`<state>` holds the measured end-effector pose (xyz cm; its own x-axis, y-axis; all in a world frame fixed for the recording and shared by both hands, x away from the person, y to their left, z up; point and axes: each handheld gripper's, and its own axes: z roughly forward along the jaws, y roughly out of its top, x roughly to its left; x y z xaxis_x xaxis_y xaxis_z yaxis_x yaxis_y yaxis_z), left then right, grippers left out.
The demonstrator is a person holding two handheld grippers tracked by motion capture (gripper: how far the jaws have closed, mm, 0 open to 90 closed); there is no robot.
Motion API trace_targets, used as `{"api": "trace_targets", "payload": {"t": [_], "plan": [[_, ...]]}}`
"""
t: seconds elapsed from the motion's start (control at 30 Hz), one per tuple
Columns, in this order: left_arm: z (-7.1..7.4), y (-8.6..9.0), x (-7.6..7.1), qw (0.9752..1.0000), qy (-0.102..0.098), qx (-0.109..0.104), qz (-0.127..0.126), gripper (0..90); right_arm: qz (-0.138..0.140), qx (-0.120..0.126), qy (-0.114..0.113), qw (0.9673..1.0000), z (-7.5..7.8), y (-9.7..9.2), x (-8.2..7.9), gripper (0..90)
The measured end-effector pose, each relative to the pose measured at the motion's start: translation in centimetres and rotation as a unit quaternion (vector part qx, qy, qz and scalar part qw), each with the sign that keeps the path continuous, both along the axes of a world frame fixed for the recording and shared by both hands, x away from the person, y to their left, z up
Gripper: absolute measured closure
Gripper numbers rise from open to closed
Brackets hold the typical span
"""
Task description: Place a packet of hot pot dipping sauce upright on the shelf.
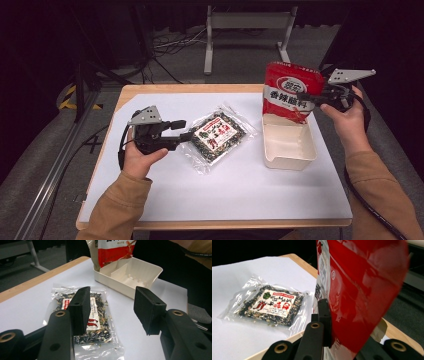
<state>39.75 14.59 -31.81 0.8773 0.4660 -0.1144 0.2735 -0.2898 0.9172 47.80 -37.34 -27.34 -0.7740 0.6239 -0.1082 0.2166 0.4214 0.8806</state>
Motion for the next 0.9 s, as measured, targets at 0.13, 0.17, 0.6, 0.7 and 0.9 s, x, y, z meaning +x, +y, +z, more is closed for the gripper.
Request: {"api": "trace_targets", "payload": {"t": [0.13, 0.17, 0.6, 0.7, 0.9], "plan": [[0.0, 0.1, 0.0, 1.0000, -0.002, 0.000, 0.000, 48.0, -0.001, 0.000, 0.009, 1.0000, -0.6, -0.3, 0.4, 89.5], [0.0, 0.1, 0.0, 1.0000, -0.002, 0.000, 0.000, 48.0, -0.001, -0.001, 0.010, 0.9999, -0.8, -0.3, 0.5, 89.5], [0.0, 0.2, 0.1, 1.0000, 0.004, -0.002, 0.002, 47.9, -0.010, -0.017, 0.021, 0.9996, -2.3, -0.4, 1.6, 89.3], [0.0, 0.2, 0.1, 1.0000, 0.004, -0.002, 0.001, 47.9, -0.013, -0.013, 0.019, 0.9997, -2.5, -0.3, 1.9, 89.2], [-0.1, 0.3, 0.2, 1.0000, 0.003, -0.001, 0.001, 47.8, -0.007, -0.013, 0.017, 0.9998, -2.7, 0.3, 2.2, 89.0]]}}
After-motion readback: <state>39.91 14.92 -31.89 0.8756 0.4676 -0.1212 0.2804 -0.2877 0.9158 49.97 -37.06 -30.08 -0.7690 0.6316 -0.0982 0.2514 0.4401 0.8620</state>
